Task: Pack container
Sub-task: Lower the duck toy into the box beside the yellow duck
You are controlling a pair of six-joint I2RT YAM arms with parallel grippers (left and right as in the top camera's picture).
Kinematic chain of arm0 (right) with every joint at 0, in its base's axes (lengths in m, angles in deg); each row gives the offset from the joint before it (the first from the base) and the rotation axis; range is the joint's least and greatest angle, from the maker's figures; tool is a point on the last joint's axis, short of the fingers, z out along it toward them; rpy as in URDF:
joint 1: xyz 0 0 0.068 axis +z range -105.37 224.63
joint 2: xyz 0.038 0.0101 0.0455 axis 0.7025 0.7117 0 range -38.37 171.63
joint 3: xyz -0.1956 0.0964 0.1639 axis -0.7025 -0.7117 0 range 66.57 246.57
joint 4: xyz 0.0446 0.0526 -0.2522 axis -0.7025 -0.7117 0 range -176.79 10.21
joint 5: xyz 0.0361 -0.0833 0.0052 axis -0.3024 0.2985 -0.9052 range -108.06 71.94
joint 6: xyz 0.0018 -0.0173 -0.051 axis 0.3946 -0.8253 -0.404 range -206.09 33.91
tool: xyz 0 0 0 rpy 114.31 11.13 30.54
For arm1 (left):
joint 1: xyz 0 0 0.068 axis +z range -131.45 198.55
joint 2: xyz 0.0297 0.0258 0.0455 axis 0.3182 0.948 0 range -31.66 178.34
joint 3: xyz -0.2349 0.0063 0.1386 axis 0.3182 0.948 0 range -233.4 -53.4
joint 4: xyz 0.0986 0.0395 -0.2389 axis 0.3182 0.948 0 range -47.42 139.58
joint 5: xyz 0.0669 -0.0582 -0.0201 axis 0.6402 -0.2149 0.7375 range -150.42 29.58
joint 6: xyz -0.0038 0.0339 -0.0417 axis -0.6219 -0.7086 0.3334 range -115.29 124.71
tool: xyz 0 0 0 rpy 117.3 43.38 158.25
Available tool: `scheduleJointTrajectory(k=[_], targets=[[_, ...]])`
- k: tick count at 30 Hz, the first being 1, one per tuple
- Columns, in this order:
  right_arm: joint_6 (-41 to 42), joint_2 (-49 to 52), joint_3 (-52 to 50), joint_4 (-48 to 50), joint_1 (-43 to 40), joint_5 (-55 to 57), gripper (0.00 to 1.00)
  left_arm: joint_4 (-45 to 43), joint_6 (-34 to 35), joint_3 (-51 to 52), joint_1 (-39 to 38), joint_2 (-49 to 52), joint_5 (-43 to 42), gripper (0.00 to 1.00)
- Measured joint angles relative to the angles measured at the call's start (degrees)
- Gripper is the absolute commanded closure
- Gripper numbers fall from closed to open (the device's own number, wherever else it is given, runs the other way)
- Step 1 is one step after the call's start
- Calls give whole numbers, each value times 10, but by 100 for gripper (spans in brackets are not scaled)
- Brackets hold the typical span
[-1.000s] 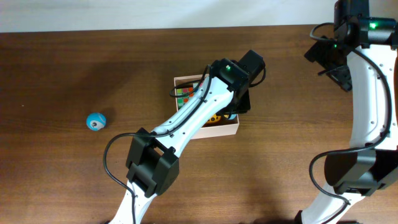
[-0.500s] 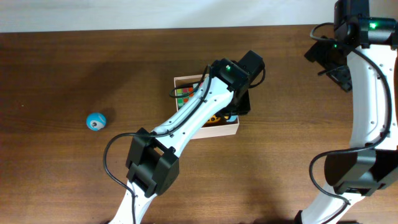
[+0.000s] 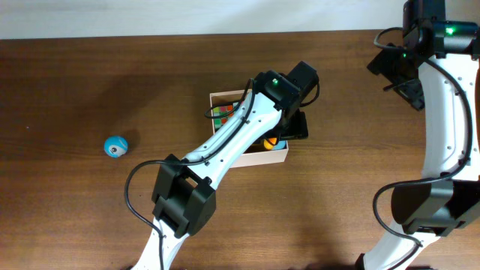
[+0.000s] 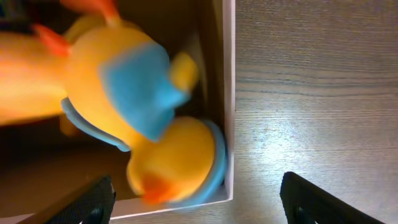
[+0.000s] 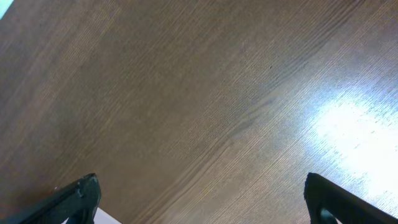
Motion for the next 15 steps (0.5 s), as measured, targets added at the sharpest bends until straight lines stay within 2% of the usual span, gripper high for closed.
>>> scheduleJointTrajectory(k=[15], targets=[[0,0,0,0,0,0,1,-9,-9,-37,14,0,-2,13]])
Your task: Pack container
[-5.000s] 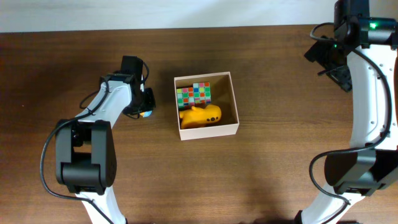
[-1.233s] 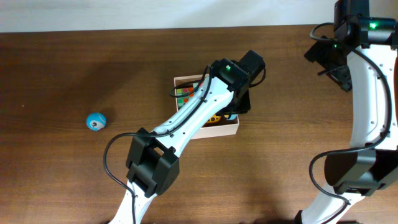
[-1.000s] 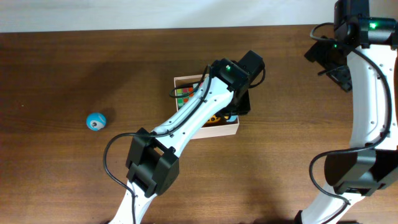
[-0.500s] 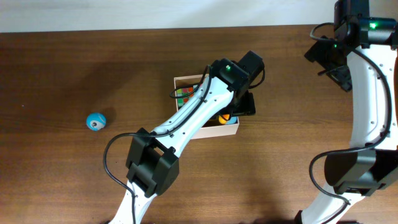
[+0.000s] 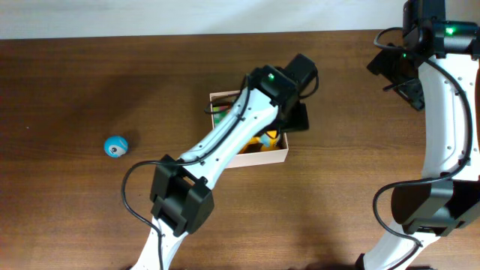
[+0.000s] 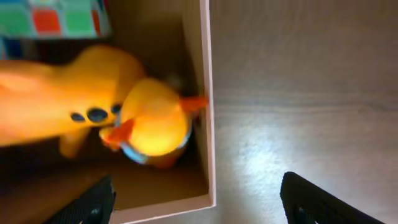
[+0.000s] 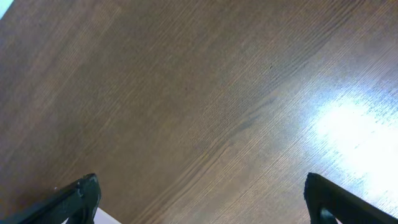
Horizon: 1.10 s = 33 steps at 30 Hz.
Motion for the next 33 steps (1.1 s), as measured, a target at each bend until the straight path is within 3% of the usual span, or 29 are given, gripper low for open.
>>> scheduleJointTrajectory(k=[18,23,29,33], targets=[[0,0,0,0,0,0,1,96,-77,-110,137,0,-11,13],[0,0,0,0,0,0,1,117,-143,-110,129,0,-20,13],[0,0,0,0,0,0,1,175,-186,-110,91,0,41,14],[0,0,0,0,0,0,1,174,-200,-99,85,0,76,28]])
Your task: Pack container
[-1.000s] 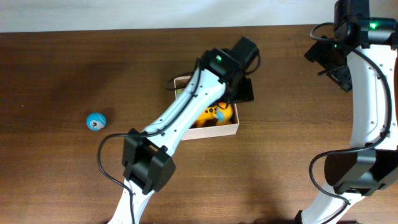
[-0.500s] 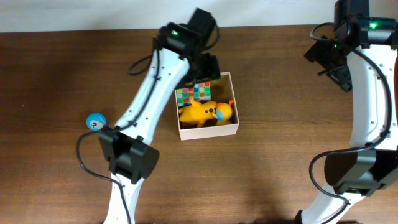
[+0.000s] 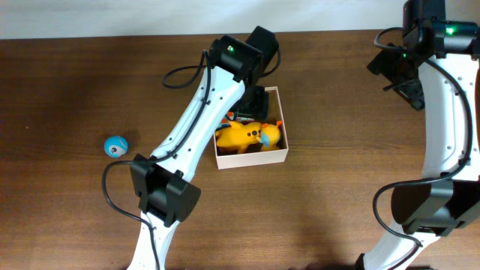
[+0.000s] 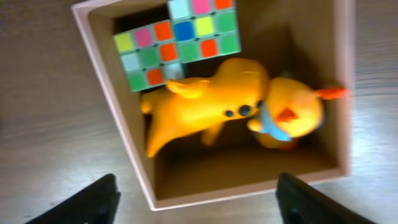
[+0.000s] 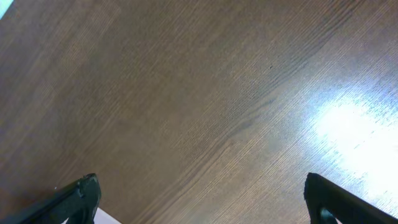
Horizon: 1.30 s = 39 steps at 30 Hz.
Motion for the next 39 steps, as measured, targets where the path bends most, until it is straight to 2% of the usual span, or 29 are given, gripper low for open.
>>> scheduleJointTrajectory(k=[2,13,18,31,39], targets=[[0,0,0,0,0,0,1,-9,-9,17,0,0,10,31],[0,0,0,0,0,0,1,-125,-21,121,0,1,3,31],[0,0,0,0,0,0,1,-156,-21,134,-8,3,-3,32],[0,0,0,0,0,0,1,-189,-30,134,-79,4,-16,32],[0,0,0,0,0,0,1,-189,-37,134,-84,38,-16,32]])
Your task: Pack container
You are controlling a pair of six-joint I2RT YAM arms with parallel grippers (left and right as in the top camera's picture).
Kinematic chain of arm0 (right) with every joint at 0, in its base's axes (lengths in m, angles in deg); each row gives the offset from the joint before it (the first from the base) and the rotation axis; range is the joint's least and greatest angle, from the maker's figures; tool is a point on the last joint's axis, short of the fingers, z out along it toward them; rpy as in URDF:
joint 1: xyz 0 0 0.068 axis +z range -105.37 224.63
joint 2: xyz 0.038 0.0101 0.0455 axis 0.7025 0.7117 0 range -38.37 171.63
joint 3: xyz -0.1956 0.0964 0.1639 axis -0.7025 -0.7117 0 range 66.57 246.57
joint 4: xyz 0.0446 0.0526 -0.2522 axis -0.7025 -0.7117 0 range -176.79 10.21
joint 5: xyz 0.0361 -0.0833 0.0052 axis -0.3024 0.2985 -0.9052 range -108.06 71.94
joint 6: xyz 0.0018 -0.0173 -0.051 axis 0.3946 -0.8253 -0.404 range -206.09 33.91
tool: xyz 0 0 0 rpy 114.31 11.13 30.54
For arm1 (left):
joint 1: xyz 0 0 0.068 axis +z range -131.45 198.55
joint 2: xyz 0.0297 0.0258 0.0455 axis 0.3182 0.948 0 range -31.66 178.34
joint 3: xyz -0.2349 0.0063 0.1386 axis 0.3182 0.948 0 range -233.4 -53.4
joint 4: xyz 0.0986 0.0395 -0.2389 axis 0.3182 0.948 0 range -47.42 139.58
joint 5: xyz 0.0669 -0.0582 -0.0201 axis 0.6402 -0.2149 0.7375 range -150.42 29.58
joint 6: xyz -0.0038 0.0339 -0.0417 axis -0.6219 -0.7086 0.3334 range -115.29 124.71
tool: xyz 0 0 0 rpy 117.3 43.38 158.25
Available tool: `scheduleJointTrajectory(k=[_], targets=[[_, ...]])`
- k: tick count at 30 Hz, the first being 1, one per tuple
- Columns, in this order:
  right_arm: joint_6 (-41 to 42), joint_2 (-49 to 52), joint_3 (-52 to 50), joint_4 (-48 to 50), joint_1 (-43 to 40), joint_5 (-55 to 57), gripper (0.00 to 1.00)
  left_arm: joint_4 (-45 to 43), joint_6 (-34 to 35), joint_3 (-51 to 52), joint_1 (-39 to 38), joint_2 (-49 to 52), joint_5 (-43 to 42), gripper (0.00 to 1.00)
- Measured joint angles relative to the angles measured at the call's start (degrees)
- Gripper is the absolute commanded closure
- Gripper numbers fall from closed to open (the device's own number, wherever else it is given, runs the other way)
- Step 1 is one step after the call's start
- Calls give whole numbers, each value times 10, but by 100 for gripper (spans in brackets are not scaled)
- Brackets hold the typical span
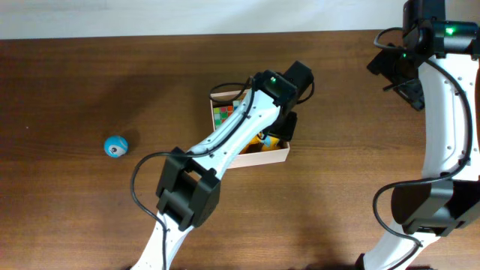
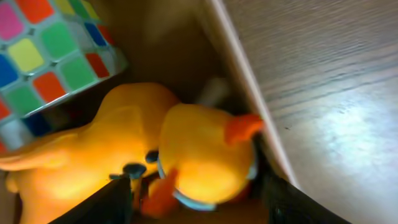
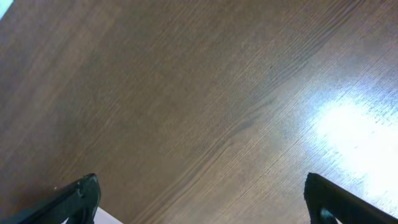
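Note:
A white cardboard box (image 1: 264,157) stands mid-table. Inside lie a colourful puzzle cube (image 2: 43,50) and a yellow toy animal with orange beak and blue collar (image 2: 205,158). My left gripper (image 2: 196,202) is low inside the box's right end. It is open, with one dark finger on either side of the toy's head; whether they touch it cannot be told. A small blue ball (image 1: 115,145) lies on the table far to the left. My right gripper (image 3: 202,202) hangs open over bare wood at the back right.
The box's right wall (image 2: 242,93) runs close beside the left gripper's right finger. My left arm (image 1: 240,127) covers most of the box from above. The brown wooden table (image 1: 360,187) spreads all around.
My left gripper was high over the box with all its contents in sight. Now it is down in the right end, straddling the toy's head, fingers a little closer together. Right arm unchanged.
At first my left gripper was open low over the toy at the box's right end. Half a second later the toy lay turned differently. Then the gripper was raised behind the box, toy and cube lying inside. Now it is down at the toy's head again.

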Motion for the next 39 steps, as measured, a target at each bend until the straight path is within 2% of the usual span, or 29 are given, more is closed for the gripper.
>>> scheduleJointTrajectory(k=[22,39], targets=[[0,0,0,0,0,0,1,10,0,1,5,16,14,33],[0,0,0,0,0,0,1,-4,0,1,44,16,11,35]])
